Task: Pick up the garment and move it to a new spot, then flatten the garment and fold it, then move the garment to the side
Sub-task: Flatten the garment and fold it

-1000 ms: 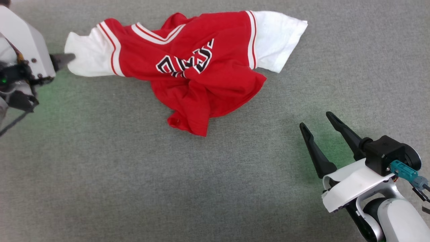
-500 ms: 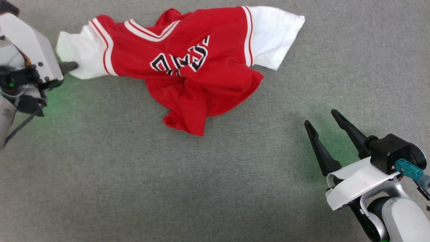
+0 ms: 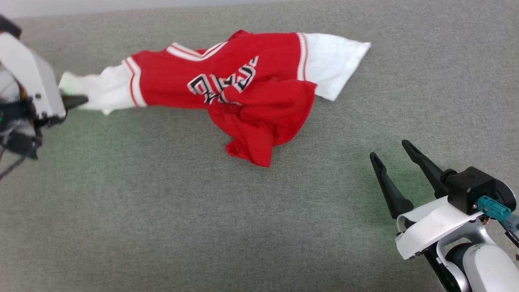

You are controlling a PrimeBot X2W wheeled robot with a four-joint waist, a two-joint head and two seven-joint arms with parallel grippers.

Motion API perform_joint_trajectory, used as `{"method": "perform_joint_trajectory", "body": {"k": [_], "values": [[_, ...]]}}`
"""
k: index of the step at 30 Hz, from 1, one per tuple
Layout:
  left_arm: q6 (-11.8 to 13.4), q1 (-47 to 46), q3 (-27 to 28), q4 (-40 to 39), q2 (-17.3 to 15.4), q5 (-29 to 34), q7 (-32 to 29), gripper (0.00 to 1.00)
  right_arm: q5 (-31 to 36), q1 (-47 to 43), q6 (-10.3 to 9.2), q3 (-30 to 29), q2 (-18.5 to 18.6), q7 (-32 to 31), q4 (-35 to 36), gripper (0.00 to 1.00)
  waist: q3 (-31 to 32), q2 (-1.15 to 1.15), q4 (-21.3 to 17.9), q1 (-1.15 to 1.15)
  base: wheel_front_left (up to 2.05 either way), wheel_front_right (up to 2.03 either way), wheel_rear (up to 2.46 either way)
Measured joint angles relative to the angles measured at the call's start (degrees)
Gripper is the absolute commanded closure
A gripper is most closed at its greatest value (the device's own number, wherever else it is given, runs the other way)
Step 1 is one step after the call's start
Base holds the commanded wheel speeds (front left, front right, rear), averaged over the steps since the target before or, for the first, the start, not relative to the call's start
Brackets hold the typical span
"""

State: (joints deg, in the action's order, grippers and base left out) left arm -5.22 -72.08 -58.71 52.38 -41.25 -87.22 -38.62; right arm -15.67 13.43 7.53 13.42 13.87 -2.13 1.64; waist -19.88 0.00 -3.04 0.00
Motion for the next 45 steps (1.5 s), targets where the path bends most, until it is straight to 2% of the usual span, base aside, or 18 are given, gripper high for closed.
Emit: {"method": "perform_joint_trajectory", "body": {"k": [5,6,7,8,9,17,20,27,34,39,42,45], "values": [[1.79,4.32,-0.07,-2.43,-2.03,-0.24,2.03,1.00,-0.30,-0.03,0.00,-0.10,0.37,-0.35,0.48,0.00,0.25,0.00,0.08,0.00,0.00,0.00,0.00],[2.08,5.24,-0.07,-2.88,-2.04,-0.23,2.92,0.71,-0.30,-0.14,0.00,-0.24,0.51,-0.45,0.53,0.00,0.31,0.00,-0.06,0.00,0.00,0.00,0.00],[2.52,5.95,0.11,-3.14,-1.99,-0.25,4.23,0.58,-0.30,-0.32,0.00,-0.41,0.64,-0.53,0.64,0.00,0.41,0.00,-0.19,0.00,0.00,0.00,0.00],[2.69,6.49,0.36,-3.44,-2.00,-0.40,5.19,0.38,-0.30,-0.52,0.00,-0.60,0.77,-0.69,0.68,0.00,0.58,0.00,-0.29,0.00,0.00,0.00,0.00],[2.61,7.00,0.67,-3.88,-2.09,-0.46,6.37,0.00,-0.30,-0.70,0.00,-0.81,0.89,-0.77,0.71,0.00,0.80,0.00,-0.37,0.00,0.00,0.00,0.00],[1.43,13.80,2.38,-9.06,-1.78,0.79,21.49,0.00,-1.38,-0.96,0.00,-1.16,4.04,-3.61,0.40,0.00,3.41,0.00,0.30,0.00,0.00,0.00,0.00],[2.19,17.35,3.23,-12.33,-1.04,0.82,27.65,0.00,-2.14,0.68,0.00,0.25,5.95,-5.08,-0.62,0.00,4.12,0.00,1.63,0.00,0.00,0.00,0.00],[6.61,27.00,4.69,-22.98,-0.40,1.11,40.57,0.00,-5.61,5.35,0.00,3.82,10.80,-7.91,-5.87,0.00,5.84,0.00,5.54,0.00,0.00,0.00,0.00],[11.74,35.21,3.56,-33.21,0.82,4.08,49.94,0.00,-9.09,11.30,0.00,8.46,15.60,-10.45,-13.35,0.00,7.63,0.00,9.78,0.00,0.00,0.00,0.00],[15.81,39.50,3.91,-37.53,1.52,8.24,53.06,0.00,-12.40,17.02,0.00,12.38,19.11,-12.68,-18.90,0.00,8.51,0.00,12.80,0.00,0.00,0.00,0.00],[16.97,41.92,5.12,-39.94,3.09,11.51,53.52,0.00,-14.62,21.00,0.00,14.18,21.42,-14.29,-22.37,0.00,8.69,0.00,14.64,0.00,0.00,0.00,0.00],[17.71,44.36,9.39,-41.75,5.24,16.83,53.60,0.00,-16.41,25.03,0.00,16.51,23.48,-15.84,-25.41,0.00,8.53,0.00,16.48,0.00,0.00,0.00,0.00]]}}
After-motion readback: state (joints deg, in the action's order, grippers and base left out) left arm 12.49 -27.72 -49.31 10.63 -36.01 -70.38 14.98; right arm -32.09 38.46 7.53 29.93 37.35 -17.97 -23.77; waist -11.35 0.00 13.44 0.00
